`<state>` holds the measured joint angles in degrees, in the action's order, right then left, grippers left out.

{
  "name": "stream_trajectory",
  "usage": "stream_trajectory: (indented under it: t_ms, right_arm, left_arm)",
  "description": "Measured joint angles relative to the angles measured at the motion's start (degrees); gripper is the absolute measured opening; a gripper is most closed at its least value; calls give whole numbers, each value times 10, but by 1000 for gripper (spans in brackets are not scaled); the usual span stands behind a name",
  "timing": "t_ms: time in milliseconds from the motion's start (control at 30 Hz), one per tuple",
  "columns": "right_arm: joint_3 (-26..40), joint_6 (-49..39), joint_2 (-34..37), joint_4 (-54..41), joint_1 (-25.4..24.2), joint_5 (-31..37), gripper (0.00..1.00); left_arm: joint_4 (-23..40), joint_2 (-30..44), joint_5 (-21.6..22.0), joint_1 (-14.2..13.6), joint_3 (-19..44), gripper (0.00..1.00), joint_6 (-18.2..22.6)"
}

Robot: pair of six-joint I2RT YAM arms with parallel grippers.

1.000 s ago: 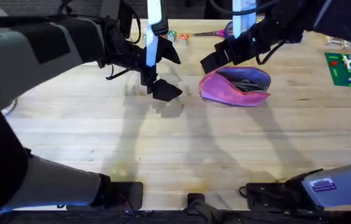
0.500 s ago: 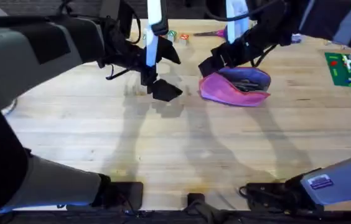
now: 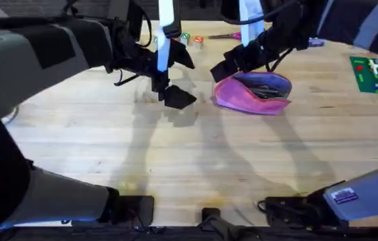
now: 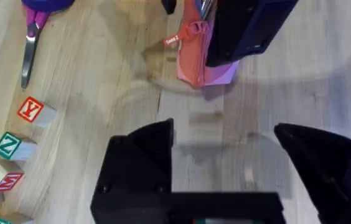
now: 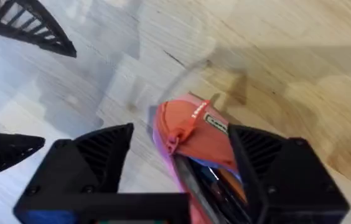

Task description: Unzip the bag, pick up the pens from the table one at a time and place them inside, then zip the bag closed.

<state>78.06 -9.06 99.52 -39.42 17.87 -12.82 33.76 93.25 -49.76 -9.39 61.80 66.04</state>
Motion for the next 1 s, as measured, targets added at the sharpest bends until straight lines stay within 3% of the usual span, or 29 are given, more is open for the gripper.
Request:
stream_trajectory:
  t_ms: [67, 100, 333, 367, 533, 1000]
  right_arm:
    - [0, 0, 3, 0, 1, 0, 892]
    - [0, -1, 7, 2, 2, 0, 763]
    - [0, -2, 8, 1, 2, 2, 425]
    - [0, -3, 8, 1, 2, 2, 286]
    - [0, -3, 8, 2, 2, 2, 38]
    - [0, -3, 8, 2, 2, 2, 31]
  left_arm:
    - [0, 0, 0, 0, 0, 993, 0]
    - [0, 0, 0, 0, 0, 993, 0]
    - [0, 0, 0, 0, 0, 993, 0]
    - [0, 0, 0, 0, 0, 993, 0]
    - [0, 0, 0, 0, 0, 993, 0]
    - [0, 0, 0, 0, 0, 993, 0]
